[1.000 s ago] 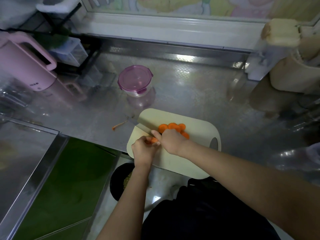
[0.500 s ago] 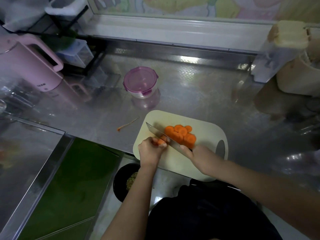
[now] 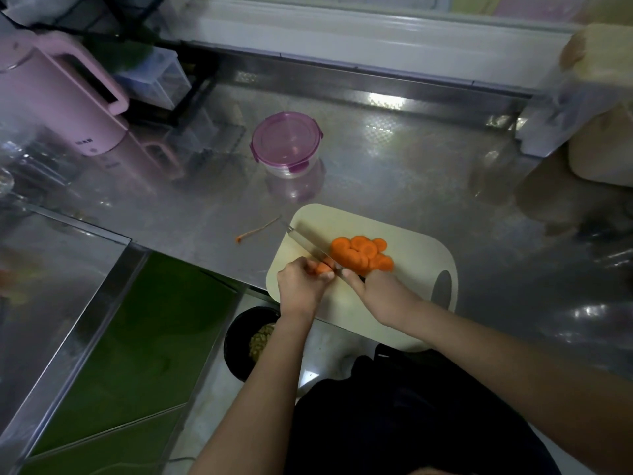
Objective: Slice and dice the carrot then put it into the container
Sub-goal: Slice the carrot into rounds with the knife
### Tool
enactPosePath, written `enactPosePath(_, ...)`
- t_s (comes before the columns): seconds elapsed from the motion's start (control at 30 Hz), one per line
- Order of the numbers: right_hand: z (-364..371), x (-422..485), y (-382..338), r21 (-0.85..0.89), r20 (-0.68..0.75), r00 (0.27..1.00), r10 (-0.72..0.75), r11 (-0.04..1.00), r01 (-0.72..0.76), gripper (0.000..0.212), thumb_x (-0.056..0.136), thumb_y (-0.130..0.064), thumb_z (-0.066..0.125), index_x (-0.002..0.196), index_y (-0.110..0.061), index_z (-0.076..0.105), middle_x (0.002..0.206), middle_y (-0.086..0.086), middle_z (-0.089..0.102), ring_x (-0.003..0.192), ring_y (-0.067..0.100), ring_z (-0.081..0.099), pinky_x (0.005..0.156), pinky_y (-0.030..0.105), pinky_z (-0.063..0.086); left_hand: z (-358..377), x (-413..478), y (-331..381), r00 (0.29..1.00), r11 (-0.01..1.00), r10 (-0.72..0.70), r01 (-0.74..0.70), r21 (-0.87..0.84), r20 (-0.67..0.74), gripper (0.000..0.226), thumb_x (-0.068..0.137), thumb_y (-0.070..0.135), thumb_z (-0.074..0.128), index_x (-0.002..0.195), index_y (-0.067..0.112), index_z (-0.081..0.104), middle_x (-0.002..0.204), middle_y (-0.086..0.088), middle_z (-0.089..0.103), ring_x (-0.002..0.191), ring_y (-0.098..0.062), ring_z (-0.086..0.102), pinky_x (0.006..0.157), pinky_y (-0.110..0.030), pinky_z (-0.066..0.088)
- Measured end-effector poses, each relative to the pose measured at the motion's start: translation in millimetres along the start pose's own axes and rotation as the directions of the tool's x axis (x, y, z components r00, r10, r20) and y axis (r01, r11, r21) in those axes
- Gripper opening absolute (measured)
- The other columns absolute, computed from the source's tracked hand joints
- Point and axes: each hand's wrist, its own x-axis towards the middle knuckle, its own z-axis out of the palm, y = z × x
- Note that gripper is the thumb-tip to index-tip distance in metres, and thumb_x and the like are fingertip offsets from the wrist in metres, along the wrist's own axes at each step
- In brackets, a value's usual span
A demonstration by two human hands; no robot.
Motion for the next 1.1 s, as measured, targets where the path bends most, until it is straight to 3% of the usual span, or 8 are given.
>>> enactPosePath(0.13, 2, 14, -8, -0.036, 0.025, 0.999, 0.026, 0.999, -0.025, 0.049, 0.1, -0.043, 0.031, 0.119, -0.007, 0.058, 0.111, 0.013, 0.063, 0.106, 0.03, 0.058, 0.079, 0.03, 0.04, -1, -1, 0, 1.0, 1.0, 0.025, -0.025, -0.006, 0.002, 0.018, 0.075, 0.02, 0.074, 0.084, 0.006, 0.067, 0.072, 0.003, 0.058, 0.067, -0.012, 0.05, 0.059, -0.007, 0.032)
enactPosePath(0.27, 5, 24, -23, -0.055, 0.016, 0.997, 0.075, 0.996, -0.074, 0.058, 0.099, -0.052, 0.028, 0.074, -0.007, 0.055, 0.065, 0.006, 0.051, 0.082, 0.03, 0.058, 0.068, 0.03, 0.037, 0, -3, -2, 0.997, 0.997, 0.071, -0.072, -0.008, -0.006, 0.012, 0.076, 0.015, 0.071, 0.083, 0.005, 0.068, 0.074, -0.002, 0.064, 0.071, -0.017, 0.055, 0.061, -0.011, 0.032)
enactPosePath(0.33, 7, 30, -29, -0.061, 0.02, 0.997, 0.076, 0.995, -0.074, 0.059, 0.099, -0.052, 0.027, 0.064, -0.01, 0.047, 0.058, 0.003, 0.044, 0.073, 0.027, 0.053, 0.066, 0.032, 0.037, 0, -4, -2, 0.997, 0.997, 0.072, -0.072, -0.026, -0.014, 0.01, 0.076, 0.014, 0.07, 0.08, 0.004, 0.068, 0.076, -0.005, 0.067, 0.07, -0.018, 0.056, 0.059, -0.013, 0.032)
enactPosePath(0.57, 4, 35, -23, -0.069, 0.035, 0.997, 0.075, 0.995, -0.073, 0.057, 0.098, -0.053, 0.028, 0.067, -0.011, 0.051, 0.061, 0.004, 0.048, 0.072, 0.025, 0.055, 0.071, 0.036, 0.044, 2, -3, -7, 0.999, 0.992, 0.047, -0.047, -0.118, -0.009, 0.015, 0.073, 0.015, 0.077, 0.079, 0.007, 0.067, 0.071, 0.006, 0.063, 0.064, 0.0, 0.056, 0.057, 0.0, 0.037)
enactPosePath(0.67, 2, 38, -20, -0.152, -0.068, 0.998, -0.01, 0.988, -0.001, 0.043, 0.097, -0.053, 0.025, 0.086, -0.018, 0.048, 0.082, 0.007, 0.054, 0.083, 0.029, 0.057, 0.072, 0.039, 0.046, 4, -6, -9, 0.999, 0.98, 0.03, -0.035, -0.196, -0.026, 0.017, 0.071, 0.015, 0.08, 0.076, 0.014, 0.064, 0.069, 0.016, 0.06, 0.064, 0.006, 0.053, 0.059, -0.001, 0.037)
enactPosePath(0.83, -2, 39, -16, -0.154, -0.094, 0.995, -0.04, 0.988, 0.025, 0.039, 0.1, -0.043, 0.025, 0.123, -0.022, 0.048, 0.113, 0.012, 0.056, 0.1, 0.035, 0.054, 0.076, 0.039, 0.038, 9, -14, -14, 0.998, 0.972, 0.057, -0.063, -0.227, -0.032, 0.028, 0.07, 0.015, 0.081, 0.085, 0.023, 0.059, 0.091, 0.01, 0.059, 0.083, -0.004, 0.053, 0.069, -0.005, 0.035)
enactPosePath(0.97, -3, 34, -19, -0.164, -0.102, 0.993, -0.052, 0.986, 0.034, 0.041, 0.101, -0.041, 0.023, 0.128, -0.022, 0.047, 0.117, 0.013, 0.056, 0.103, 0.035, 0.055, 0.079, 0.04, 0.041, 11, -13, -20, 0.998, 0.975, 0.063, -0.066, -0.211, -0.023, 0.032, 0.071, 0.022, 0.08, 0.098, 0.019, 0.064, 0.101, 0.008, 0.061, 0.093, -0.006, 0.053, 0.078, -0.009, 0.035)
enactPosePath(1.1, -5, 29, -21, -0.09, -0.075, 0.996, -0.038, 0.995, 0.032, 0.042, 0.101, -0.04, 0.024, 0.127, -0.018, 0.05, 0.115, 0.013, 0.057, 0.103, 0.033, 0.054, 0.079, 0.037, 0.039, 12, -14, -24, 0.996, 0.965, 0.057, -0.072, -0.253, -0.065, 0.025, 0.076, 0.016, 0.077, 0.098, 0.012, 0.067, 0.089, 0.01, 0.062, 0.083, -0.006, 0.055, 0.07, -0.001, 0.036)
